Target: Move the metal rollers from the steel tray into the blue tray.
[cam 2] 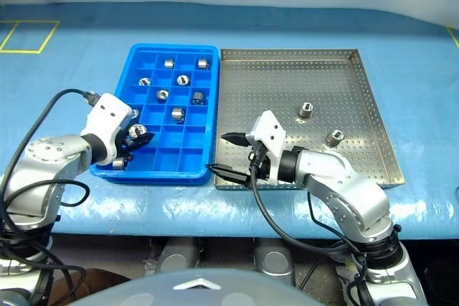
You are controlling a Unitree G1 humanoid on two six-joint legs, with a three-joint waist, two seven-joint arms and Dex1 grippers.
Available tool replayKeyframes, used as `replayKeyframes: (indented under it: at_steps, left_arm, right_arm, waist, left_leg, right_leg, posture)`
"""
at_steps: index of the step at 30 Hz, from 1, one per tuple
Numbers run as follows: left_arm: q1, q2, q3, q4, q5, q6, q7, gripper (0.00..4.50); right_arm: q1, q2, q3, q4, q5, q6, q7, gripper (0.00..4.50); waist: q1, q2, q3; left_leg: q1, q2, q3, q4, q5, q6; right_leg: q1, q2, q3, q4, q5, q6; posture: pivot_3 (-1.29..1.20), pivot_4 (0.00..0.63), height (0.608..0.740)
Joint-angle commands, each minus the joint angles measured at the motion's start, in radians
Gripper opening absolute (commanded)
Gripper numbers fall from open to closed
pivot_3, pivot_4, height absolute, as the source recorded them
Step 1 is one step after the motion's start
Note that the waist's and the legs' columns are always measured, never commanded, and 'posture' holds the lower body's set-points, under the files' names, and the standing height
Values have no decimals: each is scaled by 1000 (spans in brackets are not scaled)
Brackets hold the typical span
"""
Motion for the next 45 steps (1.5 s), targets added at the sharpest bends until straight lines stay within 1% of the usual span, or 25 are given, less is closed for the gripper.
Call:
replayKeyframes:
  at_steps: [1,3,6,7,9,11,13,17,20,23,24,27,32,34,37,40,44,45]
  left_arm:
    - [-35,-21,2,11,-4,-31,29,3666]
    - [-62,-68,19,16,-31,-45,36,4249]
    - [-92,-142,44,4,-87,-122,17,4249]
    - [-102,-178,58,-12,-128,-161,-3,4249]
    - [-108,-217,65,-42,-185,-223,-43,4249]
    - [-102,-209,29,-63,-223,-258,-91,4249]
    - [-94,-194,-16,-70,-246,-278,-128,4249]
    - [-85,-160,-108,-62,-254,-311,-178,4249]
    - [-90,-141,-171,-50,-243,-335,-201,4249]
    - [-104,-149,-203,-29,-249,-354,-211,4249]
    - [-112,-155,-218,-22,-251,-363,-217,4249]
    - [-129,-168,-245,-6,-255,-380,-227,4249]
    - [-136,-171,-267,-4,-252,-388,-227,4249]
    - [-134,-168,-265,-4,-249,-390,-225,4249]
    - [-127,-160,-254,-7,-248,-389,-220,4249]
    - [-118,-151,-240,-10,-252,-387,-214,4284]
    - [-103,-141,-219,-16,-259,-386,-204,4284]
    - [-98,-140,-213,-17,-260,-385,-200,4284]
  right_arm:
    - [-5,9,-34,-33,22,-29,-13,3871]
    - [-4,8,-35,-38,19,-31,-21,3871]
    - [2,9,-43,-37,-4,-30,-63,3871]
    - [1,10,-51,-21,-30,-21,-102,3871]
    - [-10,9,-65,31,-96,0,-190,3871]
    - [-35,11,-90,110,-165,33,-288,3871]
    - [-55,21,-125,178,-185,36,-325,3871]
    - [-113,46,-179,326,-209,-1,-350,3871]
    - [-164,44,-173,441,-270,-49,-364,3871]
    - [-219,54,-170,554,-308,-96,-363,3871]
    - [-249,57,-165,624,-333,-124,-369,3871]
    - [-313,73,-168,785,-383,-197,-383,3871]
    - [-371,94,-179,955,-418,-261,-380,3871]
    - [-382,98,-181,991,-428,-252,-389,3871]
    - [-382,104,-191,1011,-430,-239,-389,3871]
    - [-370,108,-203,997,-428,-242,-387,3278]
    - [-353,115,-217,936,-416,-228,-387,1962]
    - [-349,114,-216,915,-418,-222,-386,1710]
  waist:
    - [0,0,0]
    - [0,0,0]
    - [0,0,0]
    - [0,0,0]
    - [-1,0,-1]
    - [-5,0,-1]
    - [-8,0,-1]
    - [-18,0,-1]
    - [-20,0,-1]
    - [-22,0,-1]
    - [-25,0,-1]
    - [-30,0,-1]
    - [-37,1,-1]
    - [-40,1,-1]
    - [-43,1,-1]
    - [-43,1,-1]
    - [-42,1,-1]
    - [-42,1,-1]
  left_leg:
    - [0,0,0,0,0,0]
    - [0,0,0,0,0,0]
    - [0,0,0,1,0,0]
    - [0,0,0,1,0,0]
    - [0,0,0,1,0,0]
    - [0,0,1,1,0,0]
    - [0,0,1,1,0,0]
    - [0,0,1,1,0,0]
    - [0,0,2,2,0,0]
    - [0,0,2,1,0,0]
    - [0,0,2,1,0,0]
    - [0,0,2,2,0,0]
    - [0,-1,2,1,0,0]
    - [0,-1,2,1,0,0]
    - [0,-1,2,1,0,0]
    - [0,-1,2,1,0,0]
    - [0,-1,2,2,0,0]
    - [0,-1,2,2,0,0]
  right_leg:
    - [0,0,0,0,0,0]
    - [0,0,0,0,0,0]
    - [0,0,0,0,0,0]
    - [1,0,0,0,0,0]
    - [0,0,0,0,0,0]
    - [0,-1,0,0,0,0]
    - [0,-1,1,1,1,0]
    - [0,0,1,1,0,0]
    - [0,0,2,1,1,0]
    - [0,0,2,1,1,0]
    - [0,0,2,1,1,0]
    - [0,0,2,1,1,0]
    - [0,0,2,1,1,-1]
    - [0,0,2,1,3,-4]
    - [0,0,2,1,3,-4]
    - [1,0,2,2,1,0]
    - [1,0,2,2,1,0]
    - [0,0,2,2,1,0]
  posture:
    - [78,150,740]
    - [69,150,740]
    - [60,150,740]
    - [60,150,740]
    - [60,150,740]
    - [42,150,740]
    - [31,150,740]
    - [21,150,740]
    - [18,150,740]
    - [14,150,740]
    - [13,150,740]
    - [15,150,740]
    - [21,150,740]
    - [25,150,740]
    - [25,150,740]
    - [29,150,740]
    - [37,150,740]
    - [38,150,740]
